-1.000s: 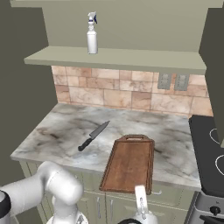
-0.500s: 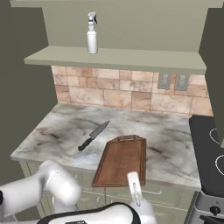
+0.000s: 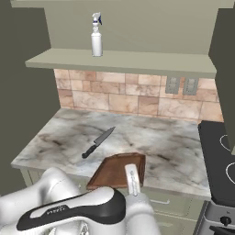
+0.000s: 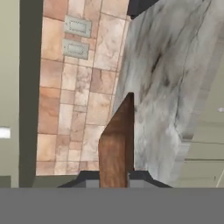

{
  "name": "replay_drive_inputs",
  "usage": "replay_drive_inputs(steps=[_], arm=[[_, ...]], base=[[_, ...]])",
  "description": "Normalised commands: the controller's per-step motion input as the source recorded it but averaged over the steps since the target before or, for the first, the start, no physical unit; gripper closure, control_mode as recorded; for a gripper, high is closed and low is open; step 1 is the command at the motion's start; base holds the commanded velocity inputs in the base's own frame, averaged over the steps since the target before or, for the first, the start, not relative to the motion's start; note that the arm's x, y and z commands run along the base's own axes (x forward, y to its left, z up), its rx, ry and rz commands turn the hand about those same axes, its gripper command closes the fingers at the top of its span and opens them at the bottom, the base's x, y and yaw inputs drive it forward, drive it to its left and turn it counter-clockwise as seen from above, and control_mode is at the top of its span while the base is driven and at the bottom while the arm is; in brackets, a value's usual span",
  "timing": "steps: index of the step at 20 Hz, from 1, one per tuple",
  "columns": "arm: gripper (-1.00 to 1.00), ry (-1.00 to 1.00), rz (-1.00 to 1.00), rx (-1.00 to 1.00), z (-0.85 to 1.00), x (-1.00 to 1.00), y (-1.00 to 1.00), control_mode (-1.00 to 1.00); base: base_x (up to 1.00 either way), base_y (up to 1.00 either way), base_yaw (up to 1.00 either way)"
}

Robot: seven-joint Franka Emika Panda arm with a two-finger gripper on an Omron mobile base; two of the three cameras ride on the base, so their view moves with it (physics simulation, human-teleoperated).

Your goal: Move the cutting board and knife to the sink. Then move spray from the cabinet to the counter.

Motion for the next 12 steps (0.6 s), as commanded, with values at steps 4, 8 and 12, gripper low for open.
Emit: replay_drive_inputs(steps=[4,8,12], arm=[[1.00,0.03,0.02,0.12,0.06,0.00,0.18,-1.00],[1.00,0.00,0.06,0.18,0.08,0.00,0.12,-1.00],[1.00,0.00,0.08,0.20,0.09,0.00,0.10,-1.00]], base=[[0.00,0.00,0.00],[0.00,0.00,0.00],[0.00,0.00,0.00]])
